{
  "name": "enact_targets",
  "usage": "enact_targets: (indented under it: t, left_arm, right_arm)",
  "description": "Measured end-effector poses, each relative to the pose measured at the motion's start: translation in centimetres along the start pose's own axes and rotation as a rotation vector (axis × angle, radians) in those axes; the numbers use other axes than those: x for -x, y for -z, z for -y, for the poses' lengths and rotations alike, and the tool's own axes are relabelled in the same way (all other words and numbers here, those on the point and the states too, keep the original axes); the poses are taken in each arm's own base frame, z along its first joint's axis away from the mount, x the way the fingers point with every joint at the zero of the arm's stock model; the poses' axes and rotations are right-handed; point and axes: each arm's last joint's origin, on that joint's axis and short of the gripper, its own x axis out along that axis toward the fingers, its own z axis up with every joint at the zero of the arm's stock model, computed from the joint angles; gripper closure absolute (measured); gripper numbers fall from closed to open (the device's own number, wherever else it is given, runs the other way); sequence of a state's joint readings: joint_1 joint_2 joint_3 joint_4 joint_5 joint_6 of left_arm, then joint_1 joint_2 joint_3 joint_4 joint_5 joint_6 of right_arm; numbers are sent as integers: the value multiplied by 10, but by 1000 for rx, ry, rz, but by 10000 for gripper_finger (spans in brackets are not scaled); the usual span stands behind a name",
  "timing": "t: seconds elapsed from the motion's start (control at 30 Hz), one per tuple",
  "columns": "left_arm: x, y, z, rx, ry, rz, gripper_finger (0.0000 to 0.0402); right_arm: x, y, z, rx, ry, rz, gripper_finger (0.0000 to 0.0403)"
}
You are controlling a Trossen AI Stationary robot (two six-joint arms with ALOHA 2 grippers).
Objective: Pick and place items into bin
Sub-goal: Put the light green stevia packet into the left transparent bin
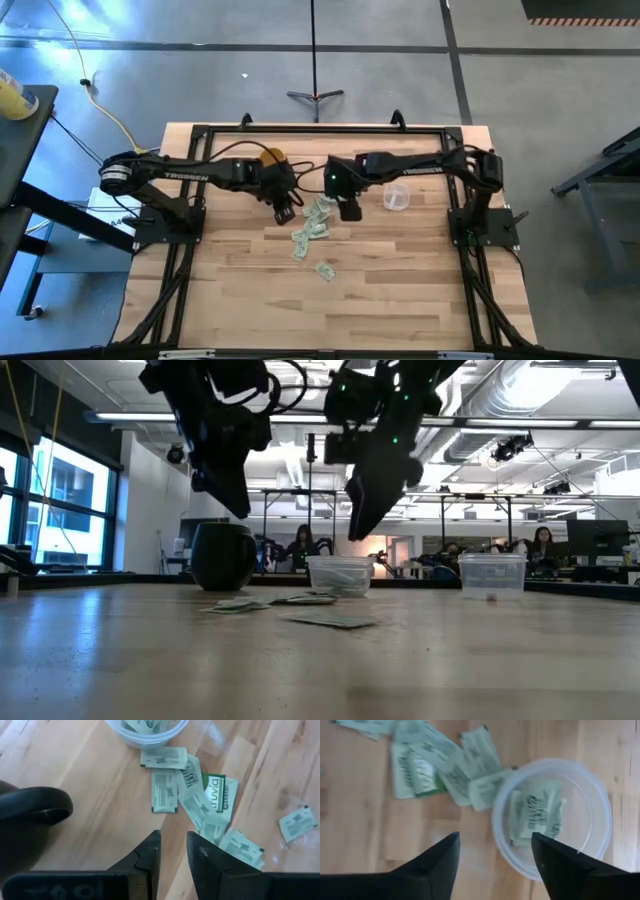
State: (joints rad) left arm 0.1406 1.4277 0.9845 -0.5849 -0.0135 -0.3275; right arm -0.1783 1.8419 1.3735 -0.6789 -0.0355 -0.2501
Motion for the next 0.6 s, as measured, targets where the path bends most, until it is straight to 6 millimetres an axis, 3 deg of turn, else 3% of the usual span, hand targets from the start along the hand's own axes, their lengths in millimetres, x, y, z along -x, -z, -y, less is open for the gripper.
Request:
enact_targets:
  t: [0.13,0.37,0.43,0.6]
  left_arm:
    - [-3,1,1,-3,9,25,275]
    - [-4,0,1,15,12,42,275]
    - [-4,0,1,18,12,41,275]
    - [-4,0,1,27,11,39,275]
  right_arm:
    - [-1,0,-10,-6,-69,0,234]
    - [-23,4,-16,-31,-67,45,385]
    - [-25,1,-15,-39,-26,86,394]
    - [-24,3,-7,-126,-52,95,373]
